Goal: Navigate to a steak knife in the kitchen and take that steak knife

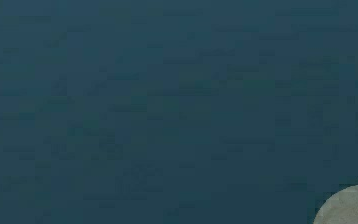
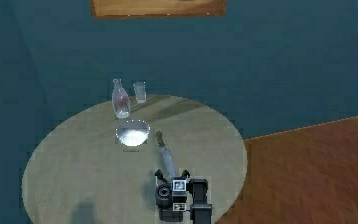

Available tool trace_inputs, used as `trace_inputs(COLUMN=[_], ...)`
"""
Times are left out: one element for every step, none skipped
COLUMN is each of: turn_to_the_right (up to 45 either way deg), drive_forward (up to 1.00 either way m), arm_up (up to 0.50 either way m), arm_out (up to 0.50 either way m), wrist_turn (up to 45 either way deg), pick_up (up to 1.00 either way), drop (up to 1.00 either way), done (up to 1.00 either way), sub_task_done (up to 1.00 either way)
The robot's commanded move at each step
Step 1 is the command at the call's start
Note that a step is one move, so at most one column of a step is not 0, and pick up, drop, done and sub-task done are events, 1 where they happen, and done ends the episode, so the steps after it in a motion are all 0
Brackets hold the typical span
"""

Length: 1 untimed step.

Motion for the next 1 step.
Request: trace_inputs(turn_to_the_right=[0.0], drive_forward=[0.0], arm_up=[0.0], arm_out=[0.0], wrist_turn=[0.0], pick_up=[0.0], drop=[0.0], done=[1.0], sub_task_done=[0.0])
